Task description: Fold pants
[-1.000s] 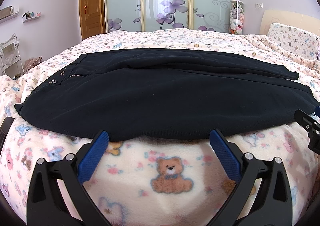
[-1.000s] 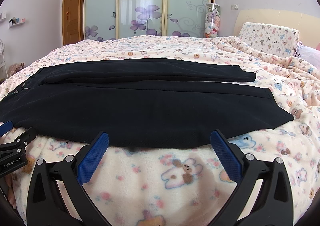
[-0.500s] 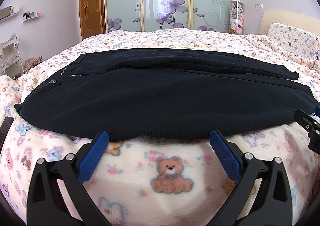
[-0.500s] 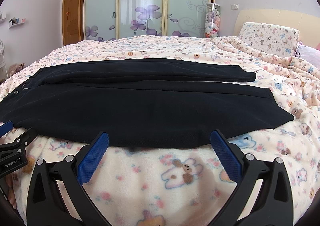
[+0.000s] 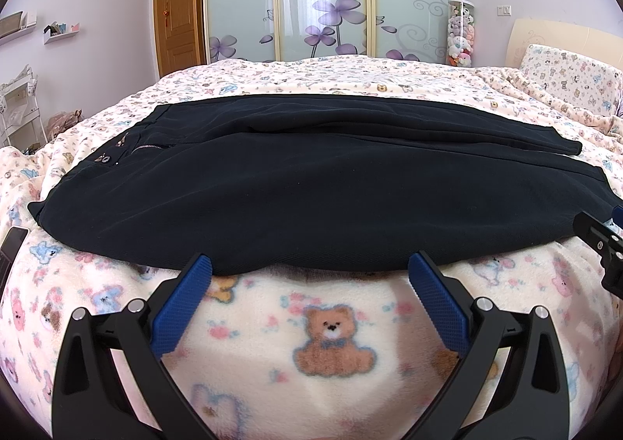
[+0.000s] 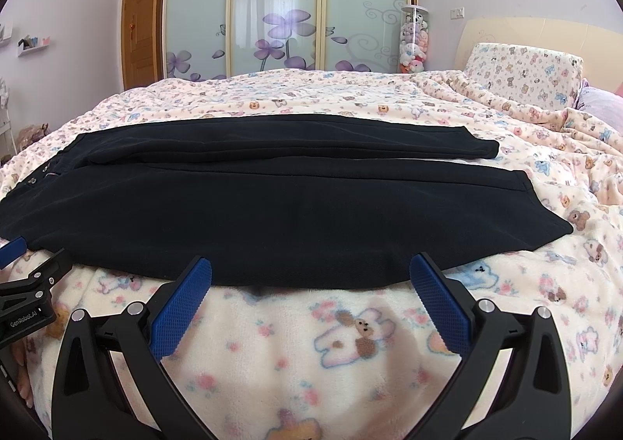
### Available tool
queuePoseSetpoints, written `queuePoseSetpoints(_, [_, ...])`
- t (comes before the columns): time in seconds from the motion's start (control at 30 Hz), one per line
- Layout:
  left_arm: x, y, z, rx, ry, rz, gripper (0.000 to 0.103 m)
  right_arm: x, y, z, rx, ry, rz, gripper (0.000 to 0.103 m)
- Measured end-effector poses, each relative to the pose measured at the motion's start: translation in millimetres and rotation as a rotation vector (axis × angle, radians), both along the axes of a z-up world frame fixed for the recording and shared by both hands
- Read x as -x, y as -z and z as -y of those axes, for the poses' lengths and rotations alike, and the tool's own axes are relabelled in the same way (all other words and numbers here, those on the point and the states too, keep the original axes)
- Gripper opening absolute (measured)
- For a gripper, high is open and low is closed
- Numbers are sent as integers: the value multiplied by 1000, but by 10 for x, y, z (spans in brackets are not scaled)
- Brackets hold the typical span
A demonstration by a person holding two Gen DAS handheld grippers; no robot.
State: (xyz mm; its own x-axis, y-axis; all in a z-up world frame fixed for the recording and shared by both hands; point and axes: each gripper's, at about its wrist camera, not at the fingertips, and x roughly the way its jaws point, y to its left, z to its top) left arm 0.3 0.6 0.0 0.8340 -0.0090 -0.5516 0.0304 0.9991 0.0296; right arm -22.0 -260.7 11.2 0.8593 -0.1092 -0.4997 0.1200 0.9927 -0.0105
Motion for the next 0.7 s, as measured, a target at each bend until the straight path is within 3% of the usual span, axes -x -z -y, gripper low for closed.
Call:
queuePoseSetpoints(0.43, [-64,-184,-36,45,9,-20,101,-23,-147,327,-104,28,43,102])
queuePoseSetpoints(0.57, [-164,-320,3,38,-10,-2,101,-116,-355,494,-96,11,96,102])
queuePoseSetpoints(0.7, [-293,-527,-12,16,-68,81,101,-439,-687,786,-89,-59,136,102])
